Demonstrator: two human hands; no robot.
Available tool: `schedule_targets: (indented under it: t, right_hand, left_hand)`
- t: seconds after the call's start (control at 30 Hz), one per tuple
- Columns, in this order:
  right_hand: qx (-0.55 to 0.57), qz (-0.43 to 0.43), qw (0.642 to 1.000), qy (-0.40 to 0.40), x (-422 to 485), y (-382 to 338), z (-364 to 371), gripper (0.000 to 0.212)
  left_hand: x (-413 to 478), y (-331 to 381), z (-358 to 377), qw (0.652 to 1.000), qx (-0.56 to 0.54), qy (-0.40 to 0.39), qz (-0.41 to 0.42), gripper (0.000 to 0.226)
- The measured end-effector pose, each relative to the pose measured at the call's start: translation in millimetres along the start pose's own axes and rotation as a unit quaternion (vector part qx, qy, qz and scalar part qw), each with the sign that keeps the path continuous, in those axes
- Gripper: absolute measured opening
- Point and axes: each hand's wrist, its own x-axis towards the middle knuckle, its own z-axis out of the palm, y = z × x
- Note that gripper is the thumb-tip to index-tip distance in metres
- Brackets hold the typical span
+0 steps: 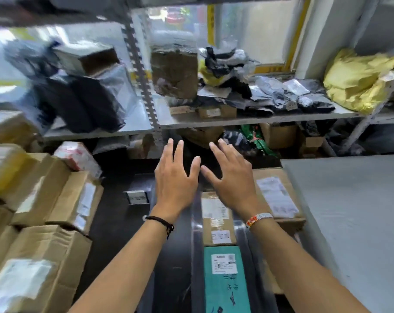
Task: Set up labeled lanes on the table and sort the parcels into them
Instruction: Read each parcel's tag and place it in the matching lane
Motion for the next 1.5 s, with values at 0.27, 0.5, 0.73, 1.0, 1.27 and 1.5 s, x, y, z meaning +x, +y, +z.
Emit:
schedule_targets:
  t: [0.27, 0.5, 0.73, 1.0, 1.27, 1.5]
  right_hand:
    - [0.103, -0.147, 0.982, -0.056, 15.3, -201.2, 65.1, 0.062]
    - [0.145, -0.224, 0.957, -0.112, -0.9, -321.3, 105.4, 0.064]
    - [0.173, -0.245, 0.942, -0.154, -1.5, -400.2, 134.7, 0.064]
    - [0.33, -0.215, 0.899, -0.194, 26.6, -529.9, 142.1, 0.071]
    - [0.374, -0.054, 0.884, -0.276, 65.4, -602.5, 172.1, 0.075]
    - [0.478, 0.058, 0.797, -0.365, 73.1, -589.8, 205.7, 0.073]
  left_hand:
    - [-22.3, -139.2, -164.7, 0.981, 0.099, 0.131, -0.102, 0.072]
    - [-53.3, -214.3, -248.2, 0.959, 0.113, 0.18, -0.19, 0.083]
    - [-58.8, -267.3, -298.0, 0.948, 0.083, 0.231, -0.205, 0.083]
    - [-62.2, -307.0, -383.2, 0.909, 0.116, 0.348, -0.196, 0.07]
    - [-65.3, -322.7, -395.7, 0.926, 0.127, 0.297, -0.197, 0.062]
    - [-66.7, -322.8, -395.0, 0.914, 0.216, 0.296, -0.174, 0.044]
